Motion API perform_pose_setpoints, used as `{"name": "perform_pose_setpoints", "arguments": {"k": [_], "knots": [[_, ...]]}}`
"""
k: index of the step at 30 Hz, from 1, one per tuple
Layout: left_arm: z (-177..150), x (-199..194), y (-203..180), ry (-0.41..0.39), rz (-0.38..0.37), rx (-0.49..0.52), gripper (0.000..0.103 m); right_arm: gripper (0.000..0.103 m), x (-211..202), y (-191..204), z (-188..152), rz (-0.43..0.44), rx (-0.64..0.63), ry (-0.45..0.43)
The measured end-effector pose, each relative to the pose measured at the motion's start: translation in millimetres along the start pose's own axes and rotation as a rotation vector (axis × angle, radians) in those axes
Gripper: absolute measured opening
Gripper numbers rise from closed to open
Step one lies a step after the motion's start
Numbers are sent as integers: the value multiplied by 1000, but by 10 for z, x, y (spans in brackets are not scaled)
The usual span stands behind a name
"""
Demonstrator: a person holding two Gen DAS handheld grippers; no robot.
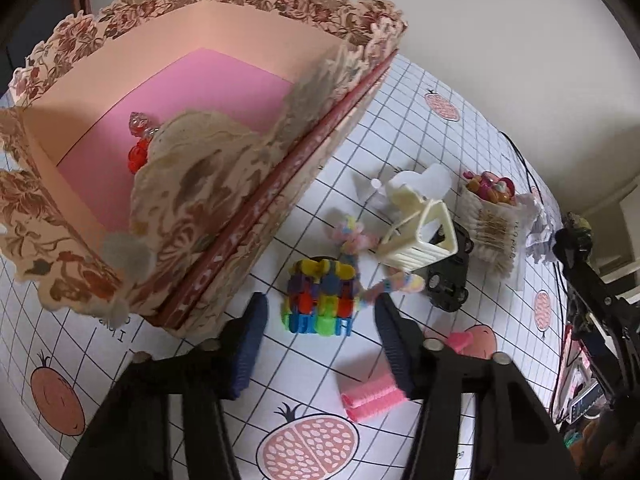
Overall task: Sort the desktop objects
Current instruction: 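Grasp the colourful block toy with the left tool while the right tool holds the black figure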
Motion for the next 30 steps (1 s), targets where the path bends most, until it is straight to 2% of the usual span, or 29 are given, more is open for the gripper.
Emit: {"name": "perform_pose_setpoints", "arguments": {"k": [10,12,19,25,30], "knots": [[-38,190,8,35,11,18,46,77,24,1,-16,7,-1,6],[-26,188,-15,26,14,31,38,77,23,-1,-16,8,-1,5],[6,157,-31,14,6,38,37,77,-19,27,5,11,-11,-14],[62,-28,-34,-27,-30,37,37,77,-148,111,32,23,-24,-53],[153,-301,-108,-94,-67,62,37,77,-297,230,60,38,-38,-95]]}}
Point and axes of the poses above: each gripper's, at about its wrist camera, not at the fingertips, and x roughly the way its jaws point, y to its left, z to its top, the point moved 3 cm from there along x, roughly the way its jaws point, and after that the axes turned 9 degrees about x, right-handed, at the moved point
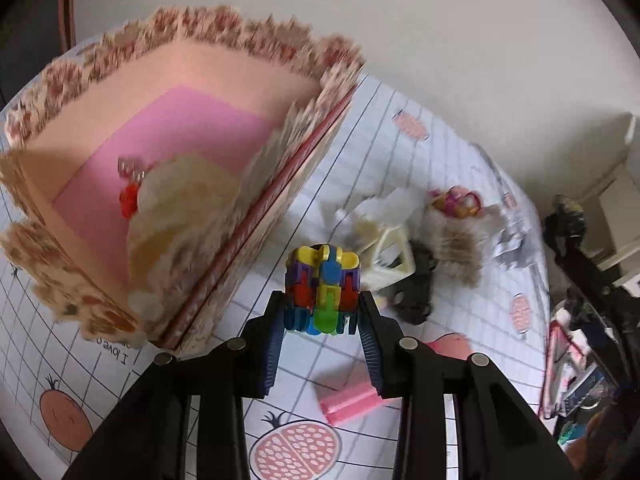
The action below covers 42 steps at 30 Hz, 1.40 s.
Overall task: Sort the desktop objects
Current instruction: 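Grasp the colourful block toy with the left tool while the right tool holds the black figure, then carry both toys over the floral box and open both tools to drop them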
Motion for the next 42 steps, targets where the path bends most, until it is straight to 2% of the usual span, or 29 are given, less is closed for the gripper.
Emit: {"name": "perform_pose_setpoints", "arguments": {"k": [10,15,27,42], "knots": [[236,-597,-143,-157,-80,27,37,77,-442,256,127,46,-35,-120],[325,-841,-119,-220,-92,33,37,77,-571,431,143,61,-61,-148],[405,-993,320,-255,-77,-38,37,77,-370,946,-21,88,-133,-108],[464,-1132,1211,-305,-21,-175,37,77,-124,1706,-367,127,-237,-46]]}}
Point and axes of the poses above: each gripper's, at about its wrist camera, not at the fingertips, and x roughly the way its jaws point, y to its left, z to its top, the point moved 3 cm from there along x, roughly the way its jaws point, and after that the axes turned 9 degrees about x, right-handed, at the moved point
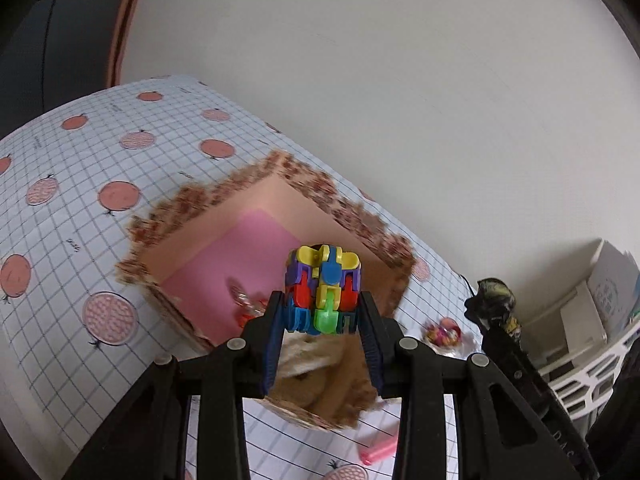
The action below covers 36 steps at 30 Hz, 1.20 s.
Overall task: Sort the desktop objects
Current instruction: 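Carry both toys over the floral box and open both tools to drop them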
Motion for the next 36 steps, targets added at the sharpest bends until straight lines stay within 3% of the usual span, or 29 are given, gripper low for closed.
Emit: {"name": "perform_pose_setpoints", "arguments": {"k": [13,36], "knots": [[87,-53,503,-46,12,-90,37,77,260,377,-191,4,-55,46],[13,132,597,5,26,-109,39,78,653,566,-406,-37,-123,147]]}}
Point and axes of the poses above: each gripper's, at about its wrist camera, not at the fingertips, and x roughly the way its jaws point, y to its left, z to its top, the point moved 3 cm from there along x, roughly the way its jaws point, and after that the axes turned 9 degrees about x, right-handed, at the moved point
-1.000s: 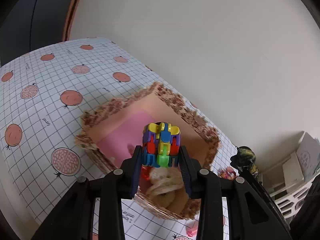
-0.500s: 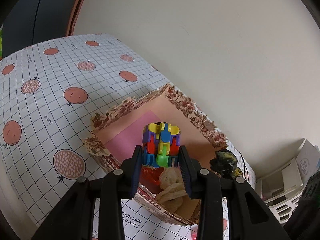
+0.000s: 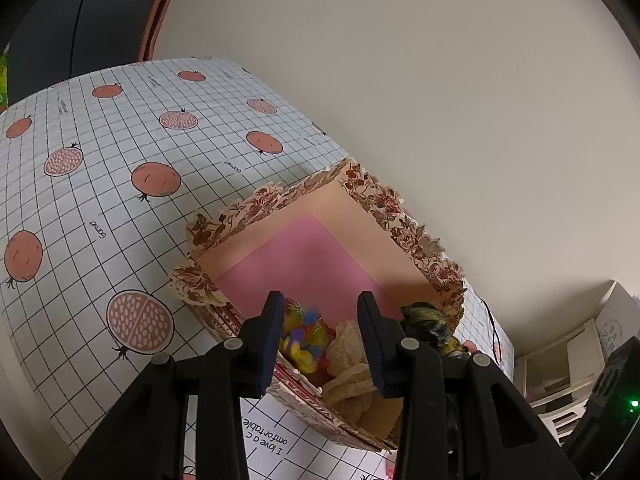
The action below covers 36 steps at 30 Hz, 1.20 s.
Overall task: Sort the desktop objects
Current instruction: 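Carry both toys over the floral box and open both tools to drop them, then withdraw both open tools from the box back over the table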
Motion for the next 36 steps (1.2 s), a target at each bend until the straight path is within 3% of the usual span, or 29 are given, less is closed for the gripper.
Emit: {"name": "perform_pose_setpoints", "arguments": {"k": [5,22,30,33,36], "knots": [[-3,-3,-9,5,16,5,46,78,5,11,-12,1,-16,5],[0,-38,-68,5,73,43,55,79,-91,-115,43,6,19,-1],[-10,-56,-143,2,111,62,69,79,-248,-320,120,-3,60,-19],[-21,-80,-214,-2,119,74,69,88,-323,-421,157,6,87,-31],[-34,-109,-312,-8,122,90,69,89,-411,-533,179,6,103,-49]]}}
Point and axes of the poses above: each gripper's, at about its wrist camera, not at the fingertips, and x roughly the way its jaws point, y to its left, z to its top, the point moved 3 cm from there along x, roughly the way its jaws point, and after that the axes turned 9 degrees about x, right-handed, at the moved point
